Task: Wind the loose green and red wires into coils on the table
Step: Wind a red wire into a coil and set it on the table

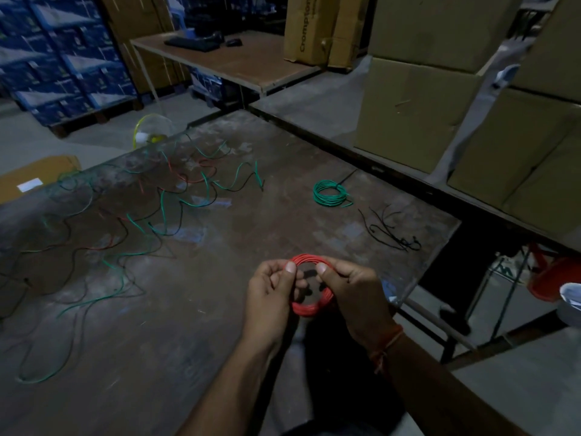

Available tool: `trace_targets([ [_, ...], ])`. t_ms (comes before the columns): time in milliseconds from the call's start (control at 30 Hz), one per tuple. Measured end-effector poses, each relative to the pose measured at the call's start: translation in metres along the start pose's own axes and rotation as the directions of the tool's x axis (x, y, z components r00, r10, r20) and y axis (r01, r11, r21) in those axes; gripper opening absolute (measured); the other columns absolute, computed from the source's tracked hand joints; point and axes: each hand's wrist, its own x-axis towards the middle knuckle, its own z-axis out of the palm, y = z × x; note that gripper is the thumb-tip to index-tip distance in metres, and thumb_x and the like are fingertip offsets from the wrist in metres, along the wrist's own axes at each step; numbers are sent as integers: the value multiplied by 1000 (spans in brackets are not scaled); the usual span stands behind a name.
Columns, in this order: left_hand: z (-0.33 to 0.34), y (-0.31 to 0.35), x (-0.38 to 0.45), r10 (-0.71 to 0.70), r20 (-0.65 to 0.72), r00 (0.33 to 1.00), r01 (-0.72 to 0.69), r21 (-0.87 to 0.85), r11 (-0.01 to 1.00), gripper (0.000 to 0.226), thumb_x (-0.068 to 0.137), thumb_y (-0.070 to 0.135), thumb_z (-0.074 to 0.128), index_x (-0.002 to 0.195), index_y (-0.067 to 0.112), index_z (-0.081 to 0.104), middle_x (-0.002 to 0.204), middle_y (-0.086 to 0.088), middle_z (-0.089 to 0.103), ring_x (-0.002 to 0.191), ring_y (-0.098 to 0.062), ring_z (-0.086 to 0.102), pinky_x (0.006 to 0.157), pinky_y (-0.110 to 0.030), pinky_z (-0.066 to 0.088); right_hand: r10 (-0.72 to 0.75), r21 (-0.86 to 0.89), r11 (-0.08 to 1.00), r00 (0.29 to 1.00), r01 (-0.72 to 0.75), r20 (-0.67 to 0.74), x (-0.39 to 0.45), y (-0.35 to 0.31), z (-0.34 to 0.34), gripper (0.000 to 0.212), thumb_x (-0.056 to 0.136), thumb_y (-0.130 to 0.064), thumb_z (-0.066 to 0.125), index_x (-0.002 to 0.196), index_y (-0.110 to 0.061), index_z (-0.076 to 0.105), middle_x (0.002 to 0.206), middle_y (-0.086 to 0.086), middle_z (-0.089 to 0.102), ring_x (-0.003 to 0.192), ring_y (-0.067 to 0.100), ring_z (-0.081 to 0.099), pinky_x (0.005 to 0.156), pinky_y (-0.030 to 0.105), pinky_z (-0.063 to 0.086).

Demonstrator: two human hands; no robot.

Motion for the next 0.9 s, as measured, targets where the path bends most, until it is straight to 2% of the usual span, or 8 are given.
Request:
trace_targets([
  [67, 17, 0, 6, -17, 28, 999, 18, -49, 999, 12, 100, 9, 55, 99, -3, 56, 70, -9, 62, 62, -19, 53, 59, -30, 46, 38, 55, 998, 999, -38, -6, 10, -1, -12, 17, 96, -8, 64, 97, -14, 80, 87, 8, 78, 77, 15, 72, 75, 32, 59],
  [167, 41, -6, 19, -32, 64, 997, 37, -86, 996, 7, 101, 5, 50, 97, -1, 53, 62, -3, 52, 54, -13, 41, 49, -23, 37, 114, 65, 991, 992, -117, 53, 33, 7, -35, 18, 92, -28, 69, 98, -14, 80, 92, 15, 77, 83, 30, 73, 85, 51, 57],
  [300, 64, -22, 39, -86, -32, 996, 83, -84, 993, 7, 101, 6, 50, 96, 1, 52, 57, -2, 47, 51, -15, 37, 53, -29, 30, 167, -255, 954, 986, -155, 23, 65, 12, -69, 54, 92, -55, 60, 74, -6, 72, 69, 12, 71, 64, 28, 65, 70, 39, 54],
  [467, 81, -32, 51, -116, -85, 990, 108, -92, 990, 8, 101, 4, 49, 94, 1, 50, 57, -4, 47, 48, -13, 36, 53, -29, 27, -340, -855, 500, 939, 134, -52, 113, 41, -118, 13, 80, -23, 73, 77, -11, 78, 76, 10, 71, 74, 34, 65, 77, 34, 52],
  [567, 82, -34, 55, -128, -79, 989, 117, -126, 985, 8, 101, 5, 50, 93, 2, 50, 59, -6, 50, 50, -14, 35, 54, -28, 26, -212, -946, 322, 976, 20, -51, 132, 52, -128, 14, 87, -20, 70, 85, -7, 76, 92, 13, 68, 91, 33, 62, 91, 37, 45],
  [667, 80, -31, 55, -124, -76, 989, 117, -95, 989, 8, 100, 7, 52, 96, 1, 52, 59, -5, 50, 50, -14, 36, 49, -26, 30, -128, -961, 272, 988, -48, -85, 141, 49, -126, 16, 91, -20, 60, 87, -11, 73, 96, 12, 66, 93, 29, 60, 75, 33, 36],
  [800, 77, -27, 55, -134, -69, 989, 126, -109, 986, 9, 100, 10, 55, 97, 2, 53, 59, -5, 48, 50, -14, 34, 46, -23, 31, -252, -974, 152, 960, 166, 125, 146, 46, -117, 17, 68, -4, 76, 60, -8, 61, 62, 11, 57, 60, 32, 60, 80, 37, 48],
  [900, 74, -22, 55, -131, -76, 988, 125, -89, 988, 11, 99, 11, 57, 98, 1, 53, 58, -4, 48, 48, -12, 35, 45, -22, 31, -87, -983, 60, 982, 175, 170, 150, 39, -113, 12, 79, -21, 71, 74, -10, 71, 77, 12, 66, 80, 32, 64, 95, 41, 46],
])
